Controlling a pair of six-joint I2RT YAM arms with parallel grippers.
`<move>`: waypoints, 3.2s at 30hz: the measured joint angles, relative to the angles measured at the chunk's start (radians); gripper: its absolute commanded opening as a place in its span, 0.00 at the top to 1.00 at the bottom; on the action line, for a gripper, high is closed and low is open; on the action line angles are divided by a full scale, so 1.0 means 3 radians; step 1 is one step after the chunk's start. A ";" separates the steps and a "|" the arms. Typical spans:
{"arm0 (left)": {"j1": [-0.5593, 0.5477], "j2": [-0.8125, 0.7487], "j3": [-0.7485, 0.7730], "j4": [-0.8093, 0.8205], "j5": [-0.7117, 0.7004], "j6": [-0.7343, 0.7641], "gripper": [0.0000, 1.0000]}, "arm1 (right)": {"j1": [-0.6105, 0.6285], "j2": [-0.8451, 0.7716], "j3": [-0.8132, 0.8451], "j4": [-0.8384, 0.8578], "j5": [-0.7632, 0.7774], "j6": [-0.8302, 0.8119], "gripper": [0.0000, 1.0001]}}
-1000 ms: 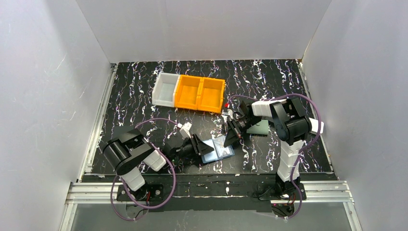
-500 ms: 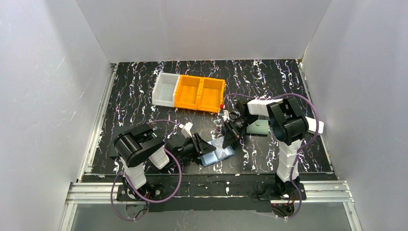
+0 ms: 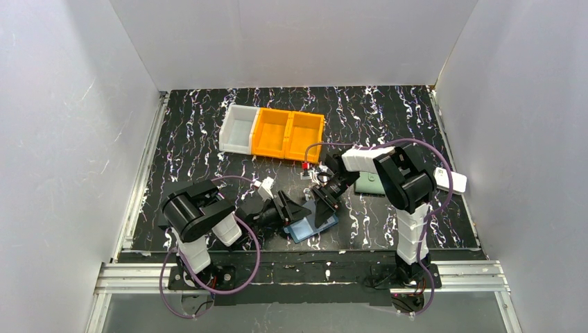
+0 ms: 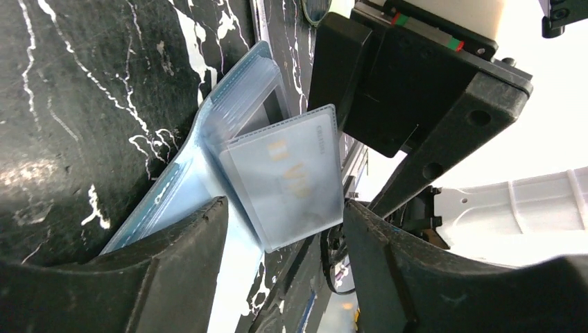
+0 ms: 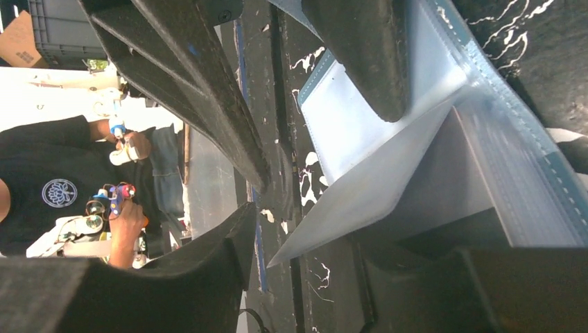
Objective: Take the credit cards out of the card holder
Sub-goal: Remove the credit card from the card holder.
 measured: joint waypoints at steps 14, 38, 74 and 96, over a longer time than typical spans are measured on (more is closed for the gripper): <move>-0.0202 -0.0211 -0.0169 0.0027 -0.0333 -0.0184 0.30 | 0.0167 -0.0009 0.0005 -0.0029 -0.0117 0.0015 0.41; -0.0225 -0.0151 -0.0397 -0.0004 -0.0393 -0.0412 1.00 | 0.0033 -0.0182 -0.0167 0.0610 -0.0011 0.0804 0.41; -0.0004 -0.0729 0.0215 -0.0188 0.0530 0.0701 0.86 | -0.0593 -0.0865 -0.0304 0.0701 -0.0823 0.0595 0.99; 0.0231 -0.0668 0.0107 -0.0095 0.0740 0.0493 1.00 | -0.0607 -0.0720 -0.0322 0.0715 -0.0725 0.0598 0.99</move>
